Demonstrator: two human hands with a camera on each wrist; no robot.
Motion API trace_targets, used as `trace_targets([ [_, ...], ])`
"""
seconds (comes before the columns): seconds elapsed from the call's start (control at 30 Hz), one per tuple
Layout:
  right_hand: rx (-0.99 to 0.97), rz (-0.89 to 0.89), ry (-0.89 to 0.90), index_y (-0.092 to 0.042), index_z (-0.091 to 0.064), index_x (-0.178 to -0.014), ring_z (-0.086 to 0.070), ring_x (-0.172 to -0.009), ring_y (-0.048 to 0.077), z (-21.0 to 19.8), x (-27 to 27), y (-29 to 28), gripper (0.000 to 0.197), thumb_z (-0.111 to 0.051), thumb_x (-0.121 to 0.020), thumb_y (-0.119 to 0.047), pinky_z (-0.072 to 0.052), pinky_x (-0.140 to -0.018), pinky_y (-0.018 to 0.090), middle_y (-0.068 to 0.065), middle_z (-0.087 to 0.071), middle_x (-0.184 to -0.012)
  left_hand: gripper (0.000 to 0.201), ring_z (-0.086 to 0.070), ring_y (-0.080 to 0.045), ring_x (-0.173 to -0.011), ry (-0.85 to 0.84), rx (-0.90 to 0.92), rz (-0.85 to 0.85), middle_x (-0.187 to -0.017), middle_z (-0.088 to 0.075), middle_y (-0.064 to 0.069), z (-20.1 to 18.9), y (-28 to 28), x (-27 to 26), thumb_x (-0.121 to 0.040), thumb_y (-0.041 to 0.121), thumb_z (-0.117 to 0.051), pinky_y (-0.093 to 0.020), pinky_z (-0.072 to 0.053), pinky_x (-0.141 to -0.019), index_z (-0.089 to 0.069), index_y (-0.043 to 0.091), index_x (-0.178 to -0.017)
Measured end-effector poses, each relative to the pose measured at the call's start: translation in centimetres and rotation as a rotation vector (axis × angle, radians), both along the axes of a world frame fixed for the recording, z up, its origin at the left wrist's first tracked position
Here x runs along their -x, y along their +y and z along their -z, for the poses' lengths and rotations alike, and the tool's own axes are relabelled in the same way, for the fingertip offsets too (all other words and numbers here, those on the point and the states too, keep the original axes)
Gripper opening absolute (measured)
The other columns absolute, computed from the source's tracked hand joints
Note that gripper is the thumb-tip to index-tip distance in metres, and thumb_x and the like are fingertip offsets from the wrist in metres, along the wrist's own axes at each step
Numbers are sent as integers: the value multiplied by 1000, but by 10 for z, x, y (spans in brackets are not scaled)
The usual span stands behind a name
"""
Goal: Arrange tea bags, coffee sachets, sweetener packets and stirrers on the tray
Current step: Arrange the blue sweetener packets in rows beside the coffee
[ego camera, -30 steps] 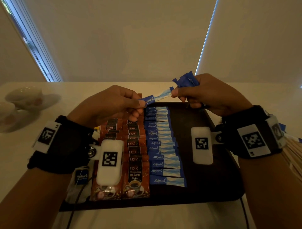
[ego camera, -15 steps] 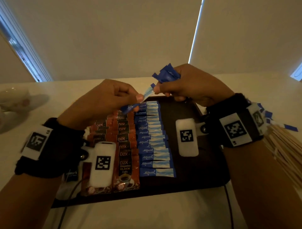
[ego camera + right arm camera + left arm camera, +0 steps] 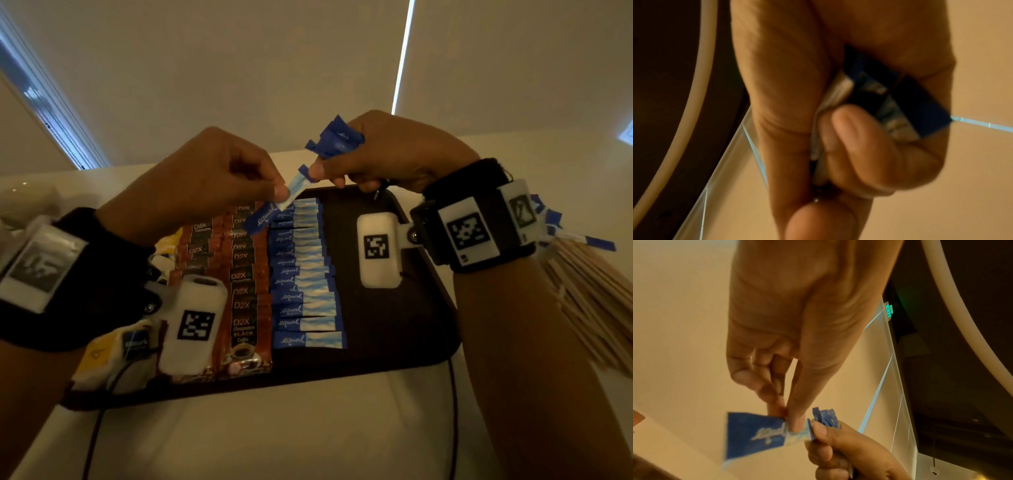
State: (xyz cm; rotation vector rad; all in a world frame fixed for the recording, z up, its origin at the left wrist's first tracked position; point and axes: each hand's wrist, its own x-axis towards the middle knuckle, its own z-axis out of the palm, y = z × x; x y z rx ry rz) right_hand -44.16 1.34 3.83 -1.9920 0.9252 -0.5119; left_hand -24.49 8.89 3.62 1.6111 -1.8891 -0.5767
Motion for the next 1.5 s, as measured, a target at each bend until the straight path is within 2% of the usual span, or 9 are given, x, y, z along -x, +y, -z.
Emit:
trace_targets([
  [0.07, 13, 24, 18, -15, -65, -75, -41, -41, 1, -2, 7, -2, 18, -66, -84, -31, -36, -42, 13, -8, -59, -59, 5, -62, 3, -70, -44, -100, 67, -74, -71, 11, 2, 8, 3, -74, 27, -72, -17, -41, -64, -74, 23, -76],
  [0.2, -15, 88, -25, -14, -67, -85, -41, -45, 2, -2, 23, -10, 25, -63, -85, -38, -36, -42, 12, -7, -56, -62, 19, -65, 0, -74, -247, -372, 382, -79, -70, 16, 21, 26, 29, -64, 41, -67, -11, -48, -67, -72, 28, -78],
  [0.4, -66, 119, -51, -14, -65, -88, -39, -41, 2, 0, 25, -13, 35, -56, -86, -48, -36, -42, 12, -6, -56, -62, 7, -57, 13, -64, -461, -474, 517, -64, -60, 21, 56, 22, 55, -76, 25, -75, -4, -41, -58, -68, 24, -77],
  [0.5, -79, 111, -55, -14, -64, -87, -39, -40, 2, 0, 24, -13, 35, -56, -86, -48, -36, -42, 12, -6, -56, -61, 6, -55, 15, -63, -531, -482, 509, -68, -58, 22, 64, 19, 59, -80, 25, -72, -2, -40, -60, -70, 19, -81],
  [0.67, -84, 91, -65, -14, -64, -87, -38, -39, 2, -1, 24, -13, 33, -57, -86, -46, -35, -42, 12, -6, -55, -61, 5, -54, 4, -63, -609, -433, 483, -67, -53, 22, 70, 24, 61, -84, 24, -68, -5, -43, -59, -71, 19, -83],
  [0.83, -87, 87, -70, -13, -64, -87, -38, -40, 3, 0, 21, -12, 34, -57, -86, -47, -36, -42, 13, -5, -56, -62, 14, -47, 3, -61, -700, -323, 414, -67, -46, 20, 67, 33, 64, -82, 35, -68, -10, -33, -53, -65, 23, -88],
  [1.03, -114, 66, -72, -12, -64, -86, -37, -40, 3, 0, 20, -14, 37, -54, -88, -48, -35, -42, 13, -4, -55, -63, 19, -43, 5, -62, -713, -337, 425, -70, -42, 19, 71, 42, 70, -83, 40, -66, -9, -34, -52, -58, 26, -94],
  [1.37, -104, 49, -39, -13, -65, -87, -38, -43, 3, 2, 16, -15, 40, -52, -88, -50, -36, -43, 14, -4, -56, -62, 18, -48, 3, -61, -609, -354, 364, -67, -44, 18, 75, 38, 62, -81, 35, -71, -7, -37, -57, -61, 20, -87],
  [1.5, -124, 16, -35, -11, -66, -87, -37, -44, 4, 4, 13, -14, 53, -41, -90, -57, -36, -42, 14, -3, -56, -61, 16, -48, 2, -64, -591, -307, 265, -73, -44, 16, 50, 31, 57, -83, 38, -65, -9, -38, -55, -56, 25, -89],
])
